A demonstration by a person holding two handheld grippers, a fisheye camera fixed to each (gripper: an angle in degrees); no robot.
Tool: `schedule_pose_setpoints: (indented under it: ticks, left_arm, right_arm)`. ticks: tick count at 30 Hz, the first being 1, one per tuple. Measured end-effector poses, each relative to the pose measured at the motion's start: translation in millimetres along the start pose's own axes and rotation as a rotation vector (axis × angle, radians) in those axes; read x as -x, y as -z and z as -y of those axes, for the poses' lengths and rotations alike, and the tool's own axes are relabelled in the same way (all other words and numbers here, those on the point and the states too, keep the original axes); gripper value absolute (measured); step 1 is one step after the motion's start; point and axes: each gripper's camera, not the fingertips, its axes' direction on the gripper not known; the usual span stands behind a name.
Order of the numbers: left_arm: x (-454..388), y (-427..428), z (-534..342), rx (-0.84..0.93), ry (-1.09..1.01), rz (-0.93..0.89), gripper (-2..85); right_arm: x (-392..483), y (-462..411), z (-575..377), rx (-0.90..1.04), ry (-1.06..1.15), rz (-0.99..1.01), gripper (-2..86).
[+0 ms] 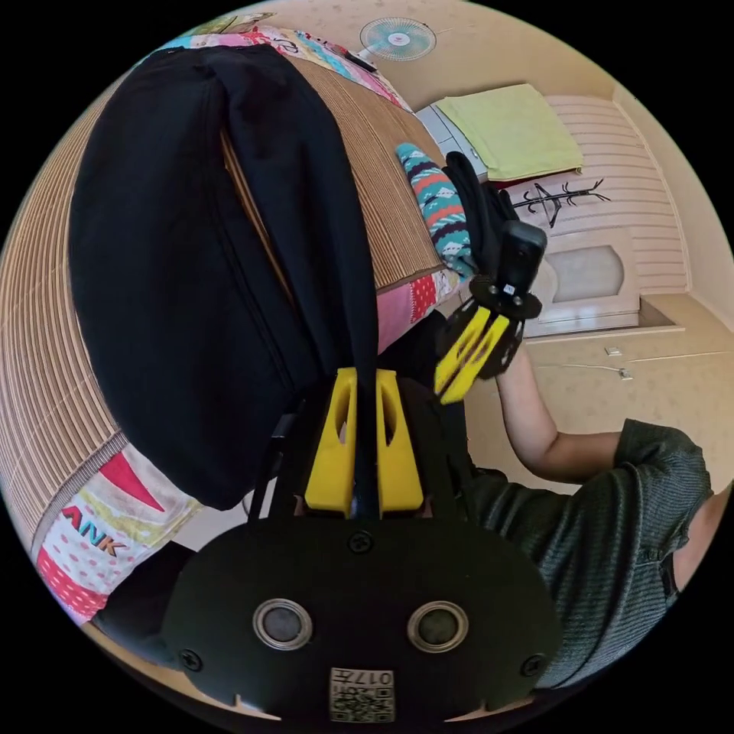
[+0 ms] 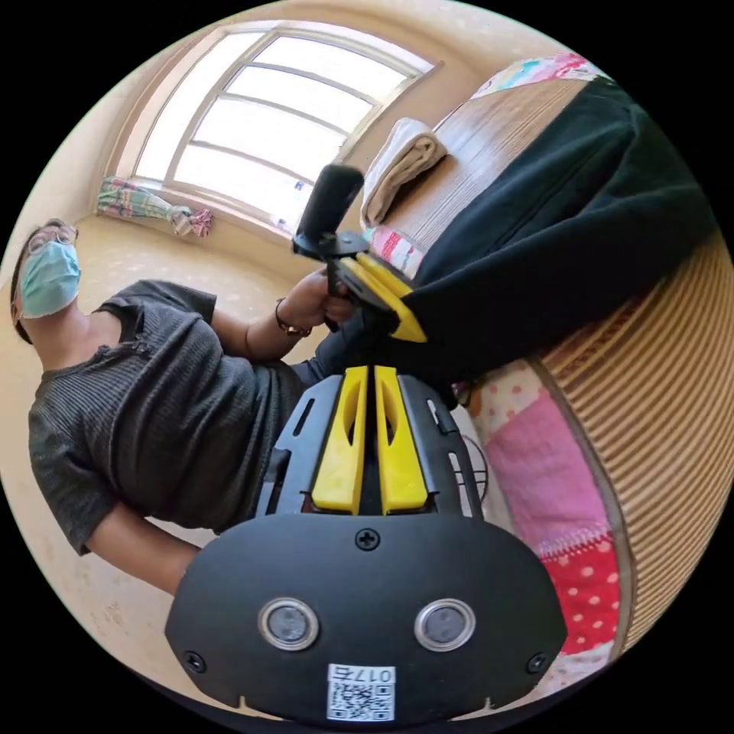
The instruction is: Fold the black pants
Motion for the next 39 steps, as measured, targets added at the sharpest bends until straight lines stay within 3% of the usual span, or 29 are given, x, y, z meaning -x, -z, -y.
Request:
schedule_pose_setpoints:
  ticks: [6,8,12,19,22,28,30,34,39]
  left_arm:
    - [21,20,-4,0.000,0.031,-0.020,4.3]
    - [23,25,-5,-0.007,0.034,-0.035,4.3]
    - [25,38,-3,-0.010,0.036,-0.050,4.3]
    - [40,66,-4,-0.011,0.049,-0.122,4.2]
    - [52,76,-6,-0.010,0.054,-0.204,4.1]
    - [68,103,-22,-0.070,-0.004,-0.487,3.9]
    - [65,116,-27,-0.076,-0.034,-0.497,3.8]
    - [65,137,-43,-0.071,-0.009,-0.366,3.8]
    - [87,139,-61,-0.058,0.145,-0.226,4.3]
  right_arm:
    - [-124,134,50,-0.472,-0.379,-0.229,13.6]
    - [-158,153,74,-0.549,-0.452,-0.263,14.8]
    - [-221,164,137,-0.617,-0.596,-0.379,13.6]
    - [-255,158,233,-0.624,-0.647,-0.583,8.3]
    - [-234,145,282,-0.609,-0.616,-0.781,4.3]
    - [-129,45,404,-0.500,-0.226,-1.155,2.4]
    - [-82,-14,445,-0.474,-0.033,-1.247,2.2]
    - [-53,-89,500,-0.373,0.131,-1.223,2.5]
    - [-99,-118,528,-0.360,-0.035,-0.959,3.5]
